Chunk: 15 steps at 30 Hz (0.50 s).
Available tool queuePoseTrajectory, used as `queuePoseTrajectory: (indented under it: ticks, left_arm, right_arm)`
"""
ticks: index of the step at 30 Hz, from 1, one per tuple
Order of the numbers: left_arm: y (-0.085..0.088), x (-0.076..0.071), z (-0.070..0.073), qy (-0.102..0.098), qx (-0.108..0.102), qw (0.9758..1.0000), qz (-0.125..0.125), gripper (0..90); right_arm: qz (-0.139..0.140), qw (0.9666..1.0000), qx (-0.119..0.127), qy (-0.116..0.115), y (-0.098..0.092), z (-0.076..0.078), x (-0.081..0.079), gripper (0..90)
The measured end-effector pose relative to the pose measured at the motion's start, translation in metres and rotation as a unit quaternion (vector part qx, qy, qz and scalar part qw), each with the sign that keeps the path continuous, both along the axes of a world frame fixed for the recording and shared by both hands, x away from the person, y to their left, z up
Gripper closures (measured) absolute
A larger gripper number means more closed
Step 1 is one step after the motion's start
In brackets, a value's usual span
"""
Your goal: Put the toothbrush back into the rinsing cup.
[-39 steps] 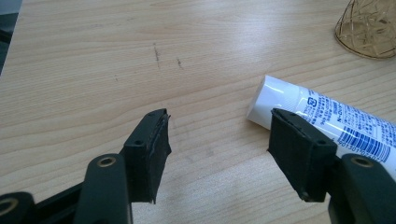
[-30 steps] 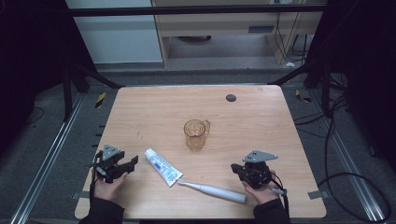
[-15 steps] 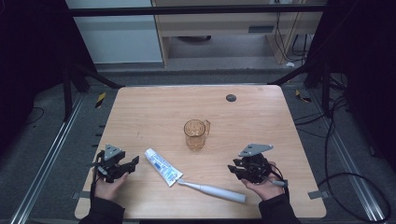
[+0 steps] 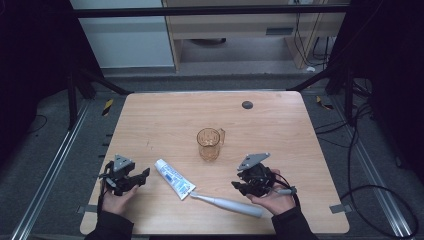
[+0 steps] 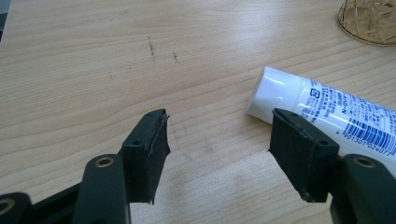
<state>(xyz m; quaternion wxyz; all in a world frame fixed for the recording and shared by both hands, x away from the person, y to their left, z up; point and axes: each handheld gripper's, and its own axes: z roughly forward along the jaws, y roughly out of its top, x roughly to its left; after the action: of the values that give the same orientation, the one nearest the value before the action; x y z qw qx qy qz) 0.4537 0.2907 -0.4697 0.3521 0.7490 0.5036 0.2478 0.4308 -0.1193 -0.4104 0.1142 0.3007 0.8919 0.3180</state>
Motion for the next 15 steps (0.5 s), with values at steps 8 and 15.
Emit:
queuePoseTrajectory:
  ticks: [8, 15]
  left_arm:
    - [0.000, 0.000, 0.000, 0.002, 0.000, 1.0000, 0.000, 36.4]
    - [0.000, 0.000, -0.001, 0.003, 0.000, 1.0000, -0.001, 36.5]
  right_arm:
    - [0.029, 0.9989, -0.033, 0.016, 0.019, -0.001, 0.005, 62.6]
    - [0.054, 0.9964, -0.059, 0.030, 0.036, -0.004, 0.006, 61.7]
